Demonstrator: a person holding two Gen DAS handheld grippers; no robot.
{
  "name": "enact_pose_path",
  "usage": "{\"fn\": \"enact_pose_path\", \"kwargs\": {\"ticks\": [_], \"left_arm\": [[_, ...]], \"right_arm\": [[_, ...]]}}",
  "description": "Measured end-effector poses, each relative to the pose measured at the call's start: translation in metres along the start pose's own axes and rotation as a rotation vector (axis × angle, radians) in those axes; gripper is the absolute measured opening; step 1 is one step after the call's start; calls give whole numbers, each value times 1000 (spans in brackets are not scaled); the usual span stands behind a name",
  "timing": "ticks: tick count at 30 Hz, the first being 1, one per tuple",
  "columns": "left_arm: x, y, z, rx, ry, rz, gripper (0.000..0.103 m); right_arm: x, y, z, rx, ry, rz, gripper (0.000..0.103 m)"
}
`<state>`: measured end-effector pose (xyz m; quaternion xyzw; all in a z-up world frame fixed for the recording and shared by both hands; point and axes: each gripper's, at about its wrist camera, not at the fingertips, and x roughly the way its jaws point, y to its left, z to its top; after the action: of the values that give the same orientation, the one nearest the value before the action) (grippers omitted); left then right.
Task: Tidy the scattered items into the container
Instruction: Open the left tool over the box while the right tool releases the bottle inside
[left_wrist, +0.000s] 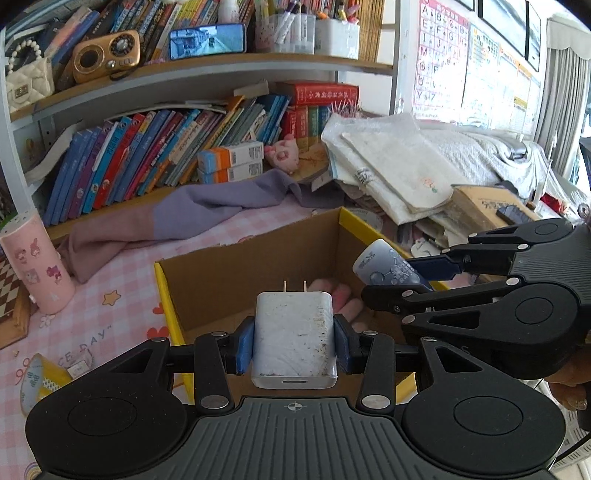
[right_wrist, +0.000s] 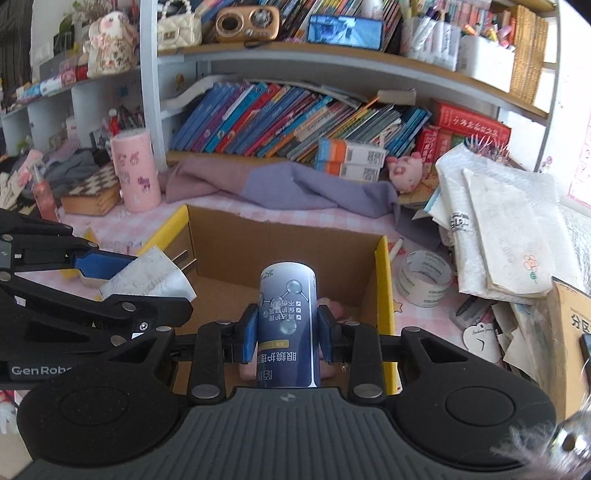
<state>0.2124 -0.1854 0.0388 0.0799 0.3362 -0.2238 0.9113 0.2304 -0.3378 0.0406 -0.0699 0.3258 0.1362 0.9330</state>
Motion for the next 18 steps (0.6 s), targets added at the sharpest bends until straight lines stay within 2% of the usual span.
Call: {"fn": "enact_pose_path", "kwargs": {"ticks": [13,18], "left_arm": [[41,4,-18,15,134,35,42],[42,7,-20,-6,137,22,42]], "right_arm": [[54,6,-3,-171,145,64,31],[75,5,-5,-186,233,87,31]]}}
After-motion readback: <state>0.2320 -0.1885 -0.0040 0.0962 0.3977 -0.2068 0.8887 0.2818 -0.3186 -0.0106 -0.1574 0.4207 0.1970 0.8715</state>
